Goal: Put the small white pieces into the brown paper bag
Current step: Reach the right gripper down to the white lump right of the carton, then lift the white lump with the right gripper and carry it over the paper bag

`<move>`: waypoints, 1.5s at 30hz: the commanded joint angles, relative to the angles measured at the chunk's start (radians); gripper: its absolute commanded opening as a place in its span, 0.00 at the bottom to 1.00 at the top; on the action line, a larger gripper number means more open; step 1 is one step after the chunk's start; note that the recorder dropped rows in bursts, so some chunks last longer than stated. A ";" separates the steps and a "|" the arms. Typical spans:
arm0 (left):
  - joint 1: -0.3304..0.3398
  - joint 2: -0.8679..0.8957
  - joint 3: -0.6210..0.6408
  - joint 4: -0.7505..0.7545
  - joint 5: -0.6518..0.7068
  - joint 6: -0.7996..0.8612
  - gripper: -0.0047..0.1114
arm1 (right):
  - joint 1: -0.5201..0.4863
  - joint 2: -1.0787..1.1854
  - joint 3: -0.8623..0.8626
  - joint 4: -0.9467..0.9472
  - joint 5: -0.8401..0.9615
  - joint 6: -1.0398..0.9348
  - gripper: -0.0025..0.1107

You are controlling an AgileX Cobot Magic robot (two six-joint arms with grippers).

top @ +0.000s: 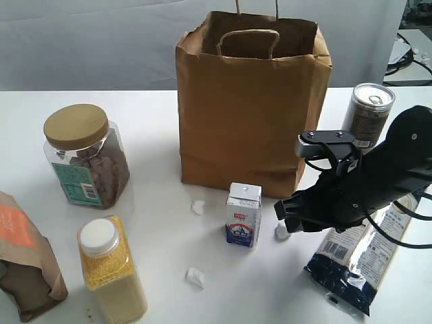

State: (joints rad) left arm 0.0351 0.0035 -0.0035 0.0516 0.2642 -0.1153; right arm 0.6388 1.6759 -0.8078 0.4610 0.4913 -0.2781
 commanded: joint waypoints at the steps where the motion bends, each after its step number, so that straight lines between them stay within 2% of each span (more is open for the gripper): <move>1: -0.005 -0.003 0.004 -0.008 -0.004 -0.005 0.04 | 0.003 -0.003 -0.008 0.025 -0.020 -0.004 0.45; 28: -0.005 -0.003 0.004 -0.008 -0.004 -0.005 0.04 | 0.030 0.158 -0.008 0.046 -0.184 -0.014 0.43; 32: -0.005 -0.003 0.004 -0.008 -0.004 -0.005 0.04 | 0.051 0.178 -0.008 0.046 -0.216 -0.016 0.35; 40: -0.005 -0.003 0.004 -0.008 -0.004 -0.005 0.04 | 0.061 0.198 -0.008 0.046 -0.218 -0.017 0.02; 45: -0.005 -0.003 0.004 -0.008 -0.004 -0.005 0.04 | 0.061 0.126 0.023 0.046 -0.227 0.018 0.02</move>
State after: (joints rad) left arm 0.0351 0.0035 -0.0035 0.0516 0.2642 -0.1153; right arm 0.6967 1.8466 -0.8156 0.5060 0.2558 -0.2814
